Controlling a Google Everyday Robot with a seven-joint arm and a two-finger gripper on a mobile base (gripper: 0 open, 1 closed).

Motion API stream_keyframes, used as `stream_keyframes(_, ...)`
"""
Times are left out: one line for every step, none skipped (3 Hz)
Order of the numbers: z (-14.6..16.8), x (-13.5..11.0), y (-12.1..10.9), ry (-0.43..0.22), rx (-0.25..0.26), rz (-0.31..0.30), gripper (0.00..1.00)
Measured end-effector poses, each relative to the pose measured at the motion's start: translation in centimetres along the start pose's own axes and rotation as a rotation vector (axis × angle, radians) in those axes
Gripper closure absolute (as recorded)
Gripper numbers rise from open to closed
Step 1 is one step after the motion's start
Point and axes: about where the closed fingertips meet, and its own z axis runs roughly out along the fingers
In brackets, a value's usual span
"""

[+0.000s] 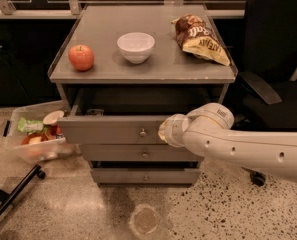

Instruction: Close top drawer

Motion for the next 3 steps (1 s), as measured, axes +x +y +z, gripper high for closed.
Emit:
stream_keyframes(0.83, -0.07, -0.75, -0.016, 0.008, -0.026, 0.58)
stream_keyframes(1.15, -0.28, -1.00, -0.032, 0.011, -0.052, 0.35)
stream_keyframes(1.20, -0.56, -1.33, -0.042, 0.017, -0.068, 0.12)
